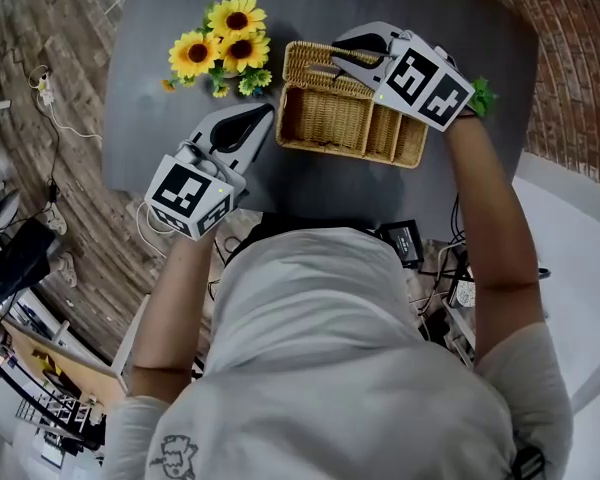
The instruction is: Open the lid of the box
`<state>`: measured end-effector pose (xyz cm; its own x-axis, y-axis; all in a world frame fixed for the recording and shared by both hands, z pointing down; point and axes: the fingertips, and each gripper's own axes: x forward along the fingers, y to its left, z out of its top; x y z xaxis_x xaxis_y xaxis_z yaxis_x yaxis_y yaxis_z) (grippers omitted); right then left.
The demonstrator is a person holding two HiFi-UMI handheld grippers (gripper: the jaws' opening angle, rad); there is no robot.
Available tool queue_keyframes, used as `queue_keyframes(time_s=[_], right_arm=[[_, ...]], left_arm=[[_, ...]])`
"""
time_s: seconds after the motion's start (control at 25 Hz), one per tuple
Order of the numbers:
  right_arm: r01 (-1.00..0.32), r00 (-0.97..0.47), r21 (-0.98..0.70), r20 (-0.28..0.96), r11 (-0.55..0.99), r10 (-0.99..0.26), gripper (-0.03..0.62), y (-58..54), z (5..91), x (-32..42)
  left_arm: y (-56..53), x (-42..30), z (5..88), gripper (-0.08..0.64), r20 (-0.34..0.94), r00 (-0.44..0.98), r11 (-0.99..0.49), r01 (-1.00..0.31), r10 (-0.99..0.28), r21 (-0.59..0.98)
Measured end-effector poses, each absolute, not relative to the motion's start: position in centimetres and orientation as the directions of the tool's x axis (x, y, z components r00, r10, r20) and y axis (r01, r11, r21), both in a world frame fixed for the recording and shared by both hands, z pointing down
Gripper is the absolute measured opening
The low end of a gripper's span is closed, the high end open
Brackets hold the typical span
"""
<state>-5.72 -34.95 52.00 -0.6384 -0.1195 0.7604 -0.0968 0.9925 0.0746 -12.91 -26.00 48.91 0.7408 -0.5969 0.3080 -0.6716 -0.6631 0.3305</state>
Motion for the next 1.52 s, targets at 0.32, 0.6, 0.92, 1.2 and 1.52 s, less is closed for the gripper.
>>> queue_keyframes(time_s=[0.32,0.6,0.92,1.2,1.52], right_arm=[[-0.113,-0.632,0.079,0.764,0.990,-0.133,0.058,-37.5,53.4,-5.5],[-0.137,-0.632,0.056,0.763,0.989,-0.131,0.061,-38.9,54.5,-5.4],[-0.140,-0.625,0.065,0.768,0.988,-0.139,0.063,-38.9,54.6,-5.3],[-0.157,-0.604,0.136,0.770,0.978,-0.204,0.130,-38.7,53.7,-5.9],[-0.265,-0.633,0.167,0.712,0.950,-0.302,0.144,-36.4,50.7,-5.4]], left_arm=[[-26.6,-12.4,49.7,0.011,0.315,0.742,-0.655,-0.670,-0.591,0.350],[-26.7,-12.3,50.0,0.011,0.322,0.742,-0.651,-0.671,-0.588,0.356],[-26.5,-12.5,49.6,0.011,0.319,0.738,-0.650,-0.675,-0.594,0.349],[-25.5,-13.2,48.7,0.011,0.314,0.729,-0.645,-0.684,-0.608,0.340],[-23.3,-14.0,46.6,0.011,0.292,0.729,-0.660,-0.685,-0.619,0.309]])
